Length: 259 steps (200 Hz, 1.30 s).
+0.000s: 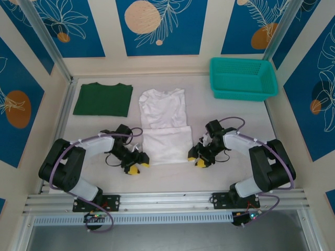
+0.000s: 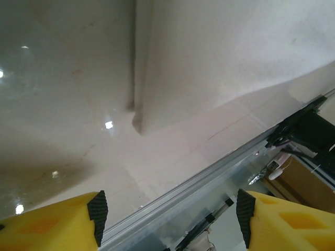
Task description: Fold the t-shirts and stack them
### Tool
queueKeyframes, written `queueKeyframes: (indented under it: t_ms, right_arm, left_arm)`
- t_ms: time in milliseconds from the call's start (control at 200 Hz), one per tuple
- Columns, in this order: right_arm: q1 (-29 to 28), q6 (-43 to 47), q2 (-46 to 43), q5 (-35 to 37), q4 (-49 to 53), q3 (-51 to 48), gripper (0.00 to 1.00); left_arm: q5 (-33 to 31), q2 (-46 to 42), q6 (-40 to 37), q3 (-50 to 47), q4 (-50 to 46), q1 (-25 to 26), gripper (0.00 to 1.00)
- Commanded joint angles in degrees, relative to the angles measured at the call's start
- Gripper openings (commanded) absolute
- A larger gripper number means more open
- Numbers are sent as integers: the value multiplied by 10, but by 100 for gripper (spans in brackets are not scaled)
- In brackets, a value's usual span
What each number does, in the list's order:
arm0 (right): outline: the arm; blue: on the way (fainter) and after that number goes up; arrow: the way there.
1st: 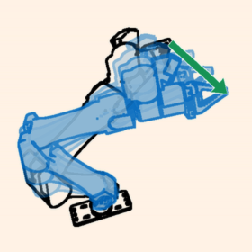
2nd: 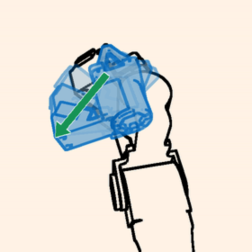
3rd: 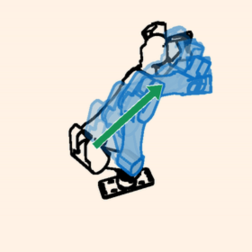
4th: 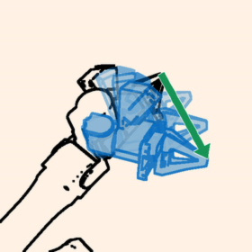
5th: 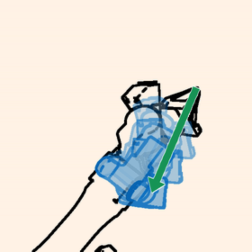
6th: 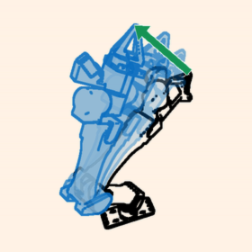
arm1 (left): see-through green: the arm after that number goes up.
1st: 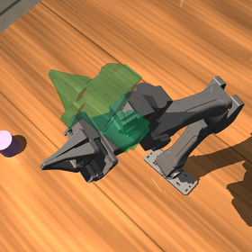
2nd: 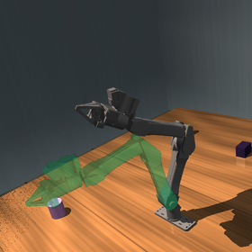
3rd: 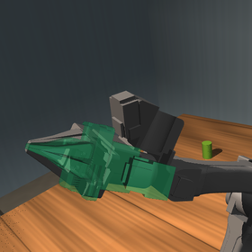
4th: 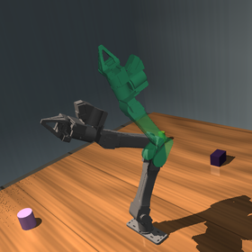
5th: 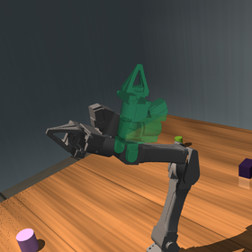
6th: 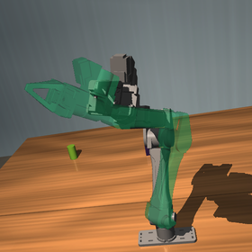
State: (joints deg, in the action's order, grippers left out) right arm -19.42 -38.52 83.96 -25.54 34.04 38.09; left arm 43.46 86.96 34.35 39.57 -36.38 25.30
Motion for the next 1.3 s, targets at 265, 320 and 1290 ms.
queueKeyframes:
  t_ms: [265,320,1290]
  right_arm:
    - [2,-25,37,9,-48,-3,37]
    - [2,-26,41,20,-45,0,31]
    - [-115,-103,-171,16,136,-55,0]
  left_arm:
    - [-25,22,50,1,104,2,48]
    - [-40,26,40,8,94,2,44]
    - [-54,-162,-6,4,-178,38,0]
